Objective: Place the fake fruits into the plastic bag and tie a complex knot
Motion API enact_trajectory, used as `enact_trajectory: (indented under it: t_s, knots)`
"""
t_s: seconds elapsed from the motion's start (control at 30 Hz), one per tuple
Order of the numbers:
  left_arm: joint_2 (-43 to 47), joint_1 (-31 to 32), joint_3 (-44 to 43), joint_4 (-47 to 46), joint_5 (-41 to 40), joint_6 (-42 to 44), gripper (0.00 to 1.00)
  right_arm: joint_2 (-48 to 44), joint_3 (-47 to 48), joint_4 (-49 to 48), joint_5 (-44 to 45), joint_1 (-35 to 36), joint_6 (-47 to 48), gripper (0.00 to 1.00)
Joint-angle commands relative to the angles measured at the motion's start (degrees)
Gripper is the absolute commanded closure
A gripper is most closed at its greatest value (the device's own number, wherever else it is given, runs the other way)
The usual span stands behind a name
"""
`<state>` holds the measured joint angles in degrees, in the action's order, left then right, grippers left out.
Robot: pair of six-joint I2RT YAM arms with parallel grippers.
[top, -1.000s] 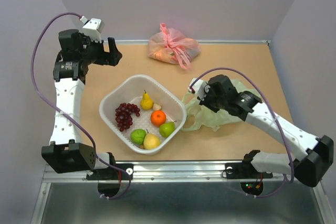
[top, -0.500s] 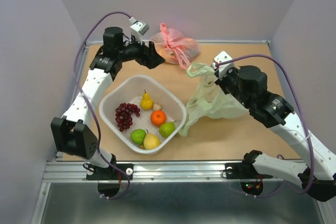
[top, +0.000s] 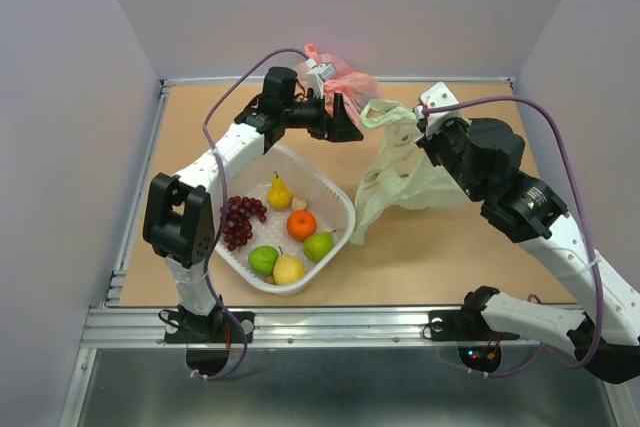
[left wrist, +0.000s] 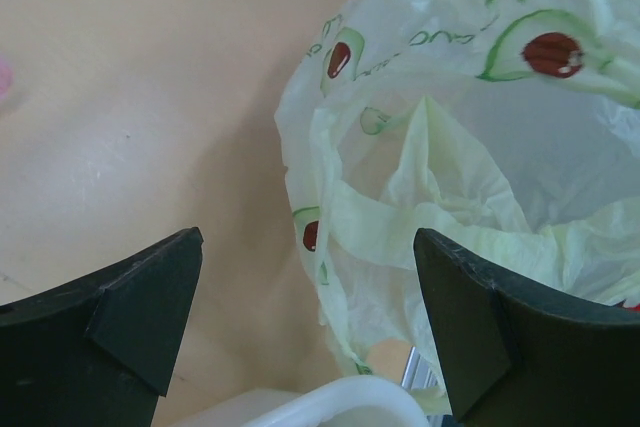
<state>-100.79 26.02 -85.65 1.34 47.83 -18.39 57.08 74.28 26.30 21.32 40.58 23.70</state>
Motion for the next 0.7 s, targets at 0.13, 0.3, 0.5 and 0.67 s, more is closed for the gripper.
enact_trajectory:
  t_s: [0.13, 0.3, 0.5, 0.67]
  knots:
    - [-1.7, 2.1, -3.1, -1.4, 2.3, -2.9, 0.01, -0.8, 4.5, -9.5, 3.0, 0.1, 4.2, 1.00]
    - [-4.7, 3.5, -5.3, 0.8, 4.0, -2.8, 0.01, 0.0, 5.6, -11.8, 3.1, 0.1, 5.5, 1.00]
    - [-7.1, 4.0, -7.8, 2.6, 6.7, -3.0, 0.01, 0.9, 6.8, -15.6, 4.7, 0.1, 8.0, 1.00]
    - [-8.1, 4.0, -10.1, 2.6, 10.2, -3.3, 0.01, 1.2, 6.9, -17.4, 5.0, 0.2, 9.1, 1.00]
